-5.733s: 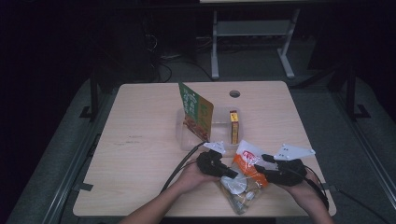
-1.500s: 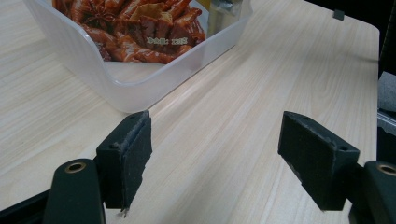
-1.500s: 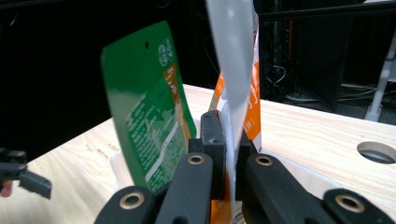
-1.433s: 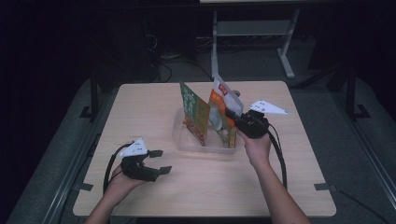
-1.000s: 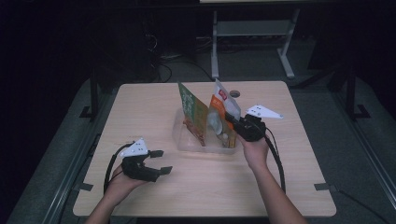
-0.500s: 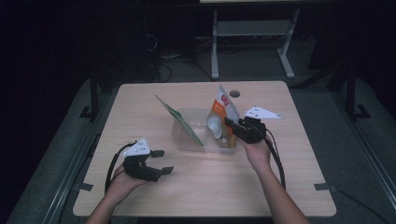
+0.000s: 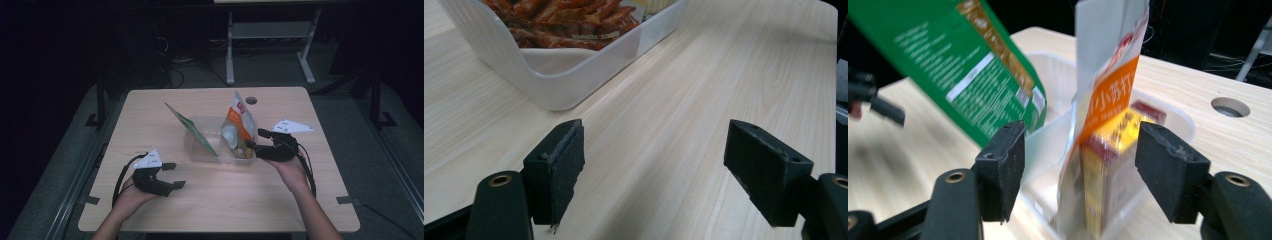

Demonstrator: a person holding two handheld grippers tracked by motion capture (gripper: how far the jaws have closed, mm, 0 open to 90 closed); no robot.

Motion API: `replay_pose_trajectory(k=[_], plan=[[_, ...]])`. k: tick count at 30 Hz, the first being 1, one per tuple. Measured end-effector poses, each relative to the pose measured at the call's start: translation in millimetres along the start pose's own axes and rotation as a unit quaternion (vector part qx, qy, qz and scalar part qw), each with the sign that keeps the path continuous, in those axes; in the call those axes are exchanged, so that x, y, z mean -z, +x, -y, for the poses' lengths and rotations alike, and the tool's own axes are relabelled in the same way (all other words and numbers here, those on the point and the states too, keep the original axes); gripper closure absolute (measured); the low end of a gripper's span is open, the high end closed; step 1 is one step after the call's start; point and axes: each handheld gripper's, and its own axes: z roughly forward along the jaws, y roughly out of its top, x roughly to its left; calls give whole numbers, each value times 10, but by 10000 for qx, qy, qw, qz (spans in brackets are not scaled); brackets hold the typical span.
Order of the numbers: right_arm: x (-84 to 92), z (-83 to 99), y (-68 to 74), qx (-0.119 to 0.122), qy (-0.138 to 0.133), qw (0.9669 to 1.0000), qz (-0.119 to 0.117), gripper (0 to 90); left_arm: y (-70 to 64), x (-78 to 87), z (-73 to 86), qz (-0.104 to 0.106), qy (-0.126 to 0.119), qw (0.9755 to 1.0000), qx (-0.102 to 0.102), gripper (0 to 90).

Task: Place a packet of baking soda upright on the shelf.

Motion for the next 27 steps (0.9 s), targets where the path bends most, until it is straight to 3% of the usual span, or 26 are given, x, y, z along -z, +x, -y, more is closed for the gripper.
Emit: replay_pose_trajectory(k=[9, 13, 17, 21, 22, 27], plan=[[365, 261, -16, 247, 247, 9993, -147, 317, -8, -23, 31, 112, 232, 9995, -176, 236], [444, 422, -10, 400, 531, 9976, -217, 308, -22, -52, 41, 179, 348, 9990, -221, 233], [433, 616, -19, 582, 1032, 9926, -283, 297, -37, -101, 64, 284, 517, 9979, -270, 228], [337, 760, -27, 673, 1712, 9818, -480, 286, -47, -130, 82, 352, 607, 9970, -313, 220], [317, 776, -20, 710, 1768, 9805, -480, 286, -46, -130, 84, 351, 614, 9970, -319, 219], [297, 768, -21, 721, 1762, 9803, -523, 283, -30, -120, 105, 347, 630, 9968, -354, 215]])
